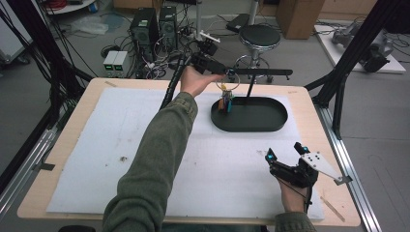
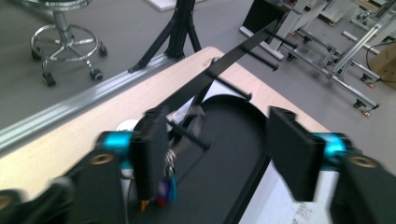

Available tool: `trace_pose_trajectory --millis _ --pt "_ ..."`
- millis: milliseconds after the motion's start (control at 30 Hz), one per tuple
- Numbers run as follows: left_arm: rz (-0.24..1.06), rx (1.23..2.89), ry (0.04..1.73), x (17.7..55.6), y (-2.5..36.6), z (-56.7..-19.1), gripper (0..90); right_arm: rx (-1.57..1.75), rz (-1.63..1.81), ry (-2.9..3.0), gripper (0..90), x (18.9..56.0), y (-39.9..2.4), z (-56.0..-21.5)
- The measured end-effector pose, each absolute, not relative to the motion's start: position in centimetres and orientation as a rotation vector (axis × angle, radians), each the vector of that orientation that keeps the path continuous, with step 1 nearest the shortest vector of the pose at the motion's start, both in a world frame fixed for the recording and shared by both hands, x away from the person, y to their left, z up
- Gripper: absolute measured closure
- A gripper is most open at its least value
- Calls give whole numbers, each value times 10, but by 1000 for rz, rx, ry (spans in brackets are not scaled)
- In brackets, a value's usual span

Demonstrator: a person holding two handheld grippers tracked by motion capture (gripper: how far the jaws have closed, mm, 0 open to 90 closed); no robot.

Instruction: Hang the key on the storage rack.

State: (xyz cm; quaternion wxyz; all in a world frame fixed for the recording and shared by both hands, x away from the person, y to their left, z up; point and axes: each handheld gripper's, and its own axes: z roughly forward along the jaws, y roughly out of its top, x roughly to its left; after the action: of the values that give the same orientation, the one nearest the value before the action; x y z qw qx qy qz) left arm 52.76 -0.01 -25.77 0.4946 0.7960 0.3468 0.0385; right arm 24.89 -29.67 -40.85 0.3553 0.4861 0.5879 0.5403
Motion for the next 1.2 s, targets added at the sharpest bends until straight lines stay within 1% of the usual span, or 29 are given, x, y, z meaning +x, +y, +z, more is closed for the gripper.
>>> trace_pose_trajectory --millis 67,233,267,300,333,500,833,1200 --pt "80 1923 845 528 5 -260 318 1258 1398 1519 6 249 -296 -408" --pt "65 1911 842 527 15 -263 236 1256 1397 1516 5 249 -296 -408" --pt "86 1917 841 525 16 -263 222 1260 1399 1516 5 248 -296 -408" --pt "109 1927 845 524 17 -264 171 1261 1401 1515 5 248 -296 -408" --pt "119 1937 836 523 18 -264 147 1261 1400 1515 5 248 -296 -408" --pt "152 1981 821 516 22 -265 60 1254 1396 1520 5 249 -295 -409" --pt "162 2000 813 505 34 -269 55 1250 1395 1528 5 250 -293 -408" --pt "212 2000 825 488 52 -275 55 1241 1394 1534 6 250 -292 -408"
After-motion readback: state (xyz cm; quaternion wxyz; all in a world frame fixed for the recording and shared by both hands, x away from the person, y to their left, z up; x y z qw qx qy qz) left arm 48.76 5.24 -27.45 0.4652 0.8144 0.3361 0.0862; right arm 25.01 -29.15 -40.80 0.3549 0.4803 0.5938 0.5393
